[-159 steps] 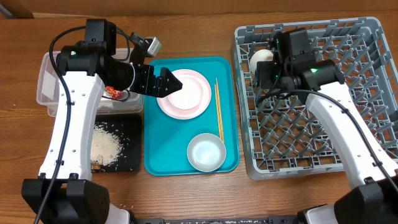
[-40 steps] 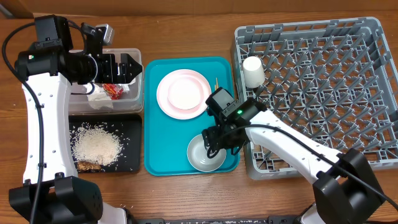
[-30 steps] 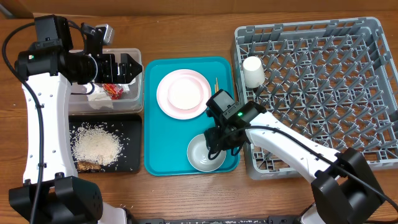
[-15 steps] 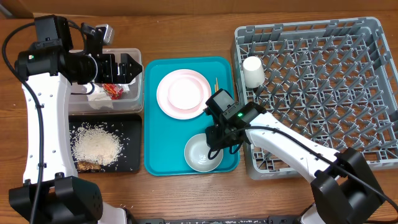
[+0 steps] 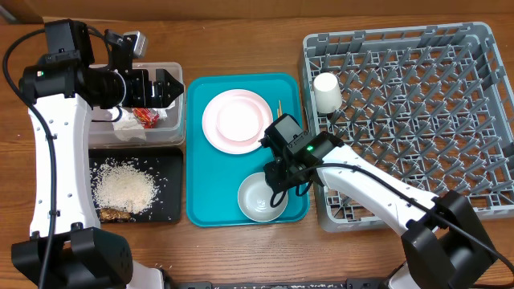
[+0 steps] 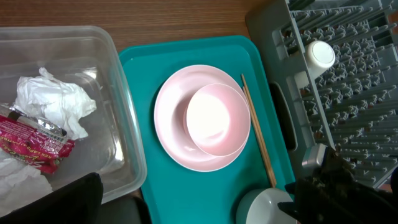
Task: Sort waste into correct bins and load items into the dishwasher
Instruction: 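Lower the right gripper onto the white bowl rim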
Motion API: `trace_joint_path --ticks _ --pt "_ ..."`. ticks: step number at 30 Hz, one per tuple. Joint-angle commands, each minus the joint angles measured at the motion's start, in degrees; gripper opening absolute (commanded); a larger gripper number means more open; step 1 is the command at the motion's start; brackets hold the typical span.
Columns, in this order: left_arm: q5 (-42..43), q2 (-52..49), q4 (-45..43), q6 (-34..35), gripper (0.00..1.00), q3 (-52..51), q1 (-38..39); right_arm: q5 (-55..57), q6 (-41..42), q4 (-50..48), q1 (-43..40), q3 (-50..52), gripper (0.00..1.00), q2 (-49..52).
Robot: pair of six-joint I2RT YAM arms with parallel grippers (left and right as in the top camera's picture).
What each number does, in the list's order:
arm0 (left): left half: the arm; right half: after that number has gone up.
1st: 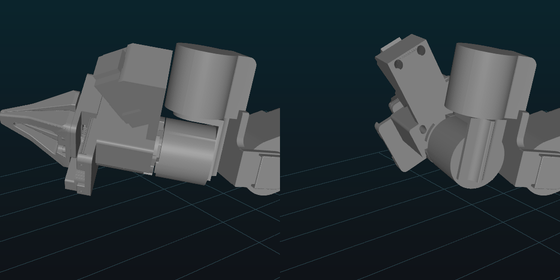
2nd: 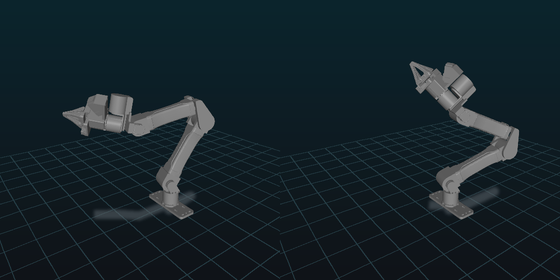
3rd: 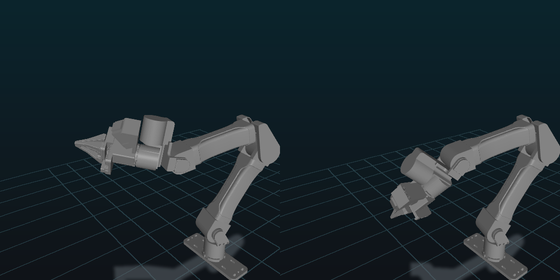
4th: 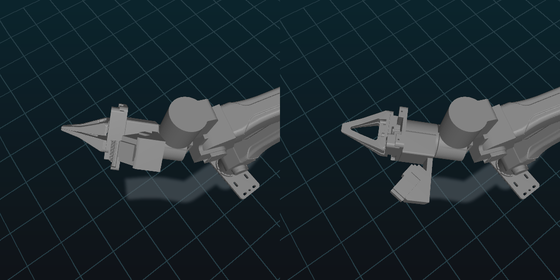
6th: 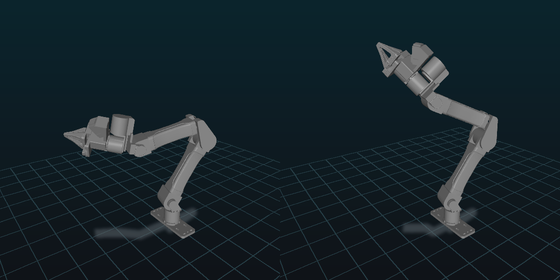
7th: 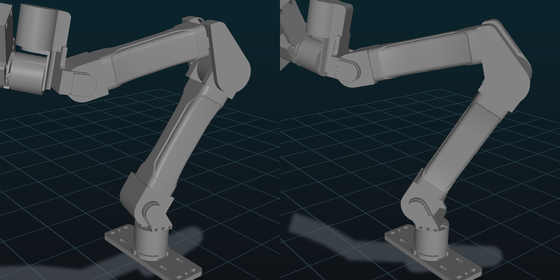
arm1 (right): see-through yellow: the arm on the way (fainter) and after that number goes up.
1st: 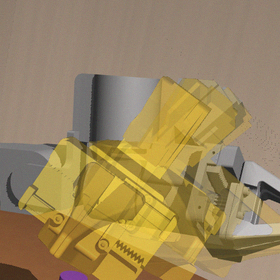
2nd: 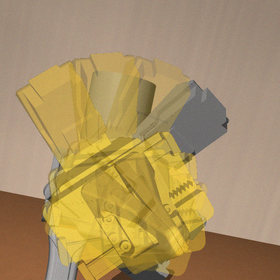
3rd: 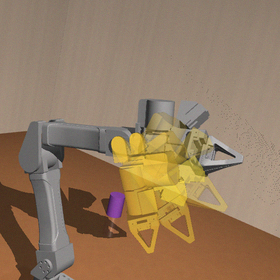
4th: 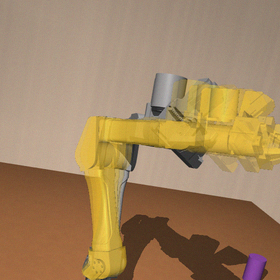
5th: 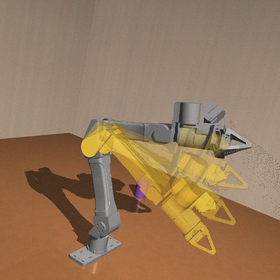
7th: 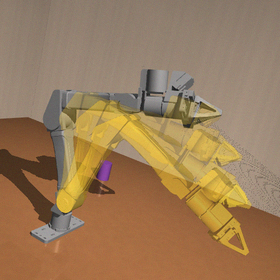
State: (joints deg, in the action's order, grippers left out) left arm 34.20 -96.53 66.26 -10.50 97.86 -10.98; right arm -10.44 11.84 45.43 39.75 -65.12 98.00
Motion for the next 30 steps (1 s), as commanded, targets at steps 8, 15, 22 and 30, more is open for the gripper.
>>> trace_joint_path --ticks 8,15,22,30 --pt "-0.31 0.44 0.09 0.44 1.00 1.53 0.09 3.52 -7.85 -0.39 0.39 0.42 0.40 -0.79" --pt "-0.28 0.44 0.09 0.44 1.00 1.53 0.09 3.56 -9.35 -1.29 1.92 1.16 0.24 -0.17" --pt "-0.31 0.44 0.09 0.44 1.00 1.53 0.09 3.54 -10.43 -1.29 2.34 1.16 0.22 0.13" --pt "-0.31 0.44 0.09 0.44 1.00 1.53 0.09 3.54 -11.72 -1.29 2.38 1.16 0.18 0.42"
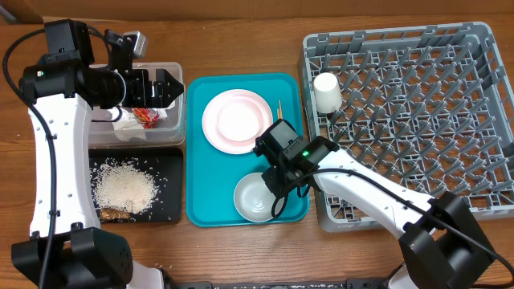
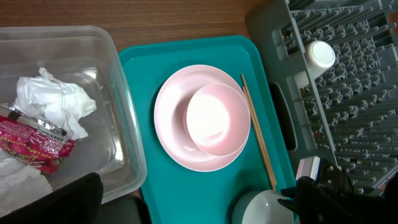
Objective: Sort waste into correct bins and load items into the dishwasher
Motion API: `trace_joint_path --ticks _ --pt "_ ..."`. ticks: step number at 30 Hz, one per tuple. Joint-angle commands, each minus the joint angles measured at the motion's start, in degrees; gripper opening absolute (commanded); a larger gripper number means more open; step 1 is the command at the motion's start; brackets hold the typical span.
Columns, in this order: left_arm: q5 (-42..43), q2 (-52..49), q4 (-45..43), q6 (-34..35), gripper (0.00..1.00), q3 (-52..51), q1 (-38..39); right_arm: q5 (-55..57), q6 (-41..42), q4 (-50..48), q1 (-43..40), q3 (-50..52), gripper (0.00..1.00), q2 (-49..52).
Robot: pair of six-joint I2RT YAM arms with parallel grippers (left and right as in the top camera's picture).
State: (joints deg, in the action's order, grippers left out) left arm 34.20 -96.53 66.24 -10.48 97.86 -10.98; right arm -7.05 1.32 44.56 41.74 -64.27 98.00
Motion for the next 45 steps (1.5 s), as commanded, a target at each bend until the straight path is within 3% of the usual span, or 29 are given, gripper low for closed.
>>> trace_joint_path --ticks 1,18,21,25,45 --pt "-0.31 0.44 0.11 0.42 1.00 1.53 0.09 0.15 -1.18 -0.46 0.39 0.31 0.18 0.52" --pt "-0.31 0.44 0.11 0.42 1.00 1.53 0.09 0.13 -1.62 -0.59 0.42 0.31 0.18 1.95" --pt "-0.31 0.44 0.11 0.42 1.00 1.53 0.09 0.15 -1.62 -0.55 0.42 0.31 0.17 2.21" --pt "-0.31 0.44 0.11 0.42 1.00 1.53 0.09 0.15 -1.60 -0.59 0.42 0.31 0.07 2.21" --pt "-0.31 0.44 0.11 0.39 1.00 1.53 0.17 7.48 -1.55 -8.52 0.26 -0.83 0.05 2.21"
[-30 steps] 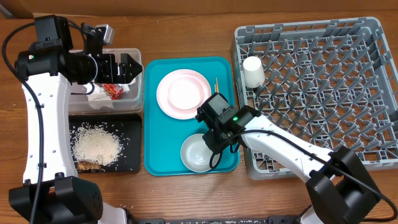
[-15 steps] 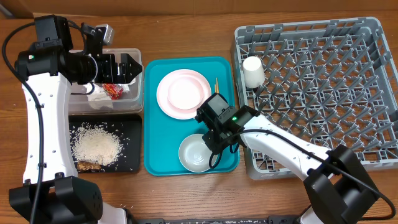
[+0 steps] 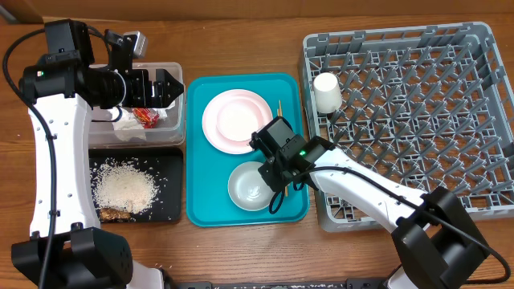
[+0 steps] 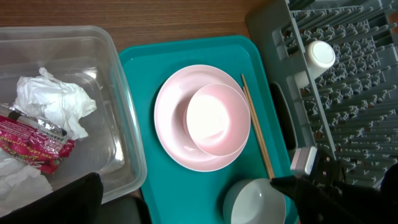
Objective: Sort waste into correct bins and load items into the dishwasher
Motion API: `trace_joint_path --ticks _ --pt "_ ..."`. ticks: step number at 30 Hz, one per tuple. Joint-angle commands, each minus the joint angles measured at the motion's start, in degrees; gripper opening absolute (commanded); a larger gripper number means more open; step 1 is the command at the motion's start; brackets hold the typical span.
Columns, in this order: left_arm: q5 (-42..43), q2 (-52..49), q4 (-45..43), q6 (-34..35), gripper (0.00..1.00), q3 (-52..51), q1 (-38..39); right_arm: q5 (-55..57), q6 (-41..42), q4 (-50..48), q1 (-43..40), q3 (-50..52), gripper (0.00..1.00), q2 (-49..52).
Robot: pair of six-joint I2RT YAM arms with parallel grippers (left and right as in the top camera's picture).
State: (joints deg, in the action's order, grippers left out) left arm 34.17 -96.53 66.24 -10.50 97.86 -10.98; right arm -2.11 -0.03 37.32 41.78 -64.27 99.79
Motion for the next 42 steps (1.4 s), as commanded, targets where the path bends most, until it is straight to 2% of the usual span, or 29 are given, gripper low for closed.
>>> trace_joint_path --ticks 1,3,5,8,14,19,23,27,30,31,32,37,38,40,42 --pt "-0.28 0.44 0.11 0.44 1.00 1.53 0.17 2.54 -0.20 -2.23 0.20 -0.83 0.06 0.42" --pt "-0.28 0.44 0.11 0.42 1.00 1.53 0.17 2.51 -0.11 -3.58 0.22 -0.83 0.15 0.42" --pt "-0.28 0.44 0.11 0.42 1.00 1.53 0.13 2.51 0.02 -4.61 0.22 -0.83 0.30 0.42" --pt "-0.28 0.44 0.11 0.42 1.00 1.53 0.13 2.49 0.02 -5.18 0.22 -0.94 0.45 0.42" --pt "-0.28 0.44 0.11 0.42 1.00 1.53 0.13 -0.70 3.72 -1.99 0.28 -5.40 0.48 -1.16" --pt "-0.28 0.44 0.11 0.42 1.00 1.53 0.13 -16.63 6.82 -2.14 0.33 -7.87 0.49 -3.06" --pt "-0.28 0.44 0.09 0.42 1.00 1.53 0.09 -21.11 12.15 0.44 0.33 -7.85 0.58 -3.02" --pt "-0.28 0.44 0.11 0.42 1.00 1.53 0.09 -21.16 13.64 4.79 0.42 -7.69 0.63 -2.89" --pt "-0.28 0.44 0.11 0.42 1.00 1.53 0.09 -21.16 13.62 7.06 1.46 -7.69 0.83 -2.38" --pt "-0.28 0.44 0.11 0.44 1.00 1.53 0.09 -21.16 13.64 7.28 1.86 -7.67 0.95 -2.36" --pt "-0.28 0.44 0.11 0.42 1.00 1.53 0.09 -21.18 13.84 7.39 2.23 -7.67 1.00 -2.36" --pt "-0.28 0.44 0.09 0.44 1.00 1.53 0.09 -21.07 15.06 6.91 4.22 -7.39 1.00 -2.36" --pt "-0.28 0.44 0.11 0.44 1.00 1.53 0.09 -20.92 15.08 6.88 4.57 -7.32 0.96 -2.36" --pt "-0.28 0.44 0.11 0.42 1.00 1.53 0.09 -20.44 15.08 6.91 5.14 -7.32 0.74 -2.21" --pt "-0.28 0.44 0.09 0.42 1.00 1.53 0.09 -19.23 15.10 7.02 5.38 -7.32 0.61 -2.03"
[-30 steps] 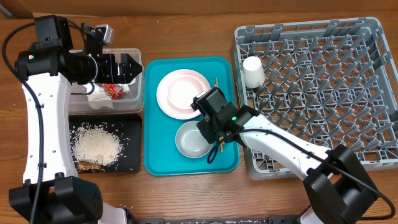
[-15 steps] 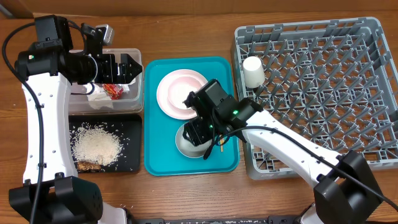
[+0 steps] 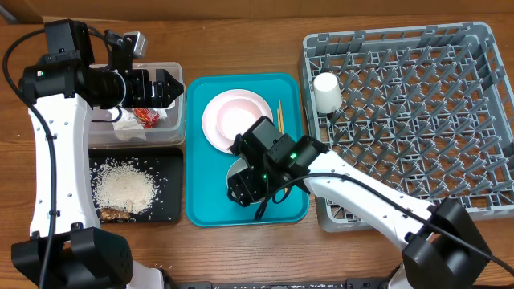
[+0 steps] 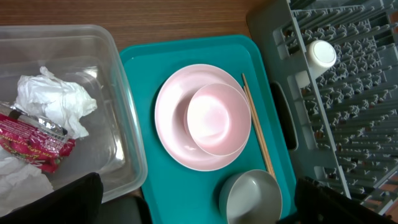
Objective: Sort waste into correct bins and load items into the dishwasher
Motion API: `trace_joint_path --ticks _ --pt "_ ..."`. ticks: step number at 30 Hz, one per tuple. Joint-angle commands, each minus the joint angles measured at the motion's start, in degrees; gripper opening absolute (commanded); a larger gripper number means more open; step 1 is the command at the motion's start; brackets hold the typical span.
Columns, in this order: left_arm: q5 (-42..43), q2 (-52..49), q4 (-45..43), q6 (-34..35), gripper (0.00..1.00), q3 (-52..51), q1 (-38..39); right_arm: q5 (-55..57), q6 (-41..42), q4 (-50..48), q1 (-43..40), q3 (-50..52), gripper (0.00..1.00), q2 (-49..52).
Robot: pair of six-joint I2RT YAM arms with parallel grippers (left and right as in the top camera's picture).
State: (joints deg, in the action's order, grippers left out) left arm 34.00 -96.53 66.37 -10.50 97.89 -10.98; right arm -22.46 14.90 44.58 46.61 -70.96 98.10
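A pale grey-green bowl [image 4: 250,198] sits at the front of the teal tray [image 3: 201,201]. In the overhead view my right gripper [image 3: 241,191] and its wrist cover most of the bowl, and it looks shut on the bowl's rim, though the fingers are hidden. A pink bowl on a pink plate [image 3: 235,120] lies at the tray's back, with wooden chopsticks [image 4: 258,134] beside it. My left gripper [image 3: 166,87] hangs open and empty by the clear waste bin [image 3: 173,72], its dark fingers [image 4: 50,199] at the wrist view's bottom edge.
The clear bin holds crumpled tissue [image 4: 53,102] and a red wrapper [image 4: 34,149]. A black tray [image 3: 173,160] with rice lies in front of it. The grey dish rack [image 3: 418,104] on the right holds one white cup [image 3: 325,92].
My right gripper has moved left and now sits over the grey-green bowl. The bowl has shifted a little left and back on the tray. The left arm has not moved.
The grey-green bowl lay at the tray's front right with my right gripper at its right rim. At each later moment the bowl and gripper stood further left. Now the gripper covers the bowl mid-front. The left gripper stayed open by the bin.
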Motion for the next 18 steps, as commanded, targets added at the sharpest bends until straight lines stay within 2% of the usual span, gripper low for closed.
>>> trace_joint_path --ticks 1,2,10,15,18 --pt "-0.11 0.44 -0.02 0.42 1.00 1.51 0.09 2.38 0.17 -0.26 0.57 -0.61 0.56 -0.31" --pt "-0.11 0.44 -0.04 0.42 1.00 1.51 0.09 5.44 0.33 -0.37 0.59 -0.61 0.51 -0.26" --pt "-0.11 0.44 -0.02 0.44 1.00 1.51 0.13 28.68 6.60 -0.83 0.57 -0.61 0.40 -0.24" --pt "-0.11 0.44 -0.02 0.44 1.00 1.51 0.13 32.33 6.62 -0.98 0.57 -0.33 0.34 0.46" --pt "-0.11 0.44 -0.04 0.42 1.00 1.51 0.13 32.94 6.60 -1.70 0.57 0.59 0.34 1.40"
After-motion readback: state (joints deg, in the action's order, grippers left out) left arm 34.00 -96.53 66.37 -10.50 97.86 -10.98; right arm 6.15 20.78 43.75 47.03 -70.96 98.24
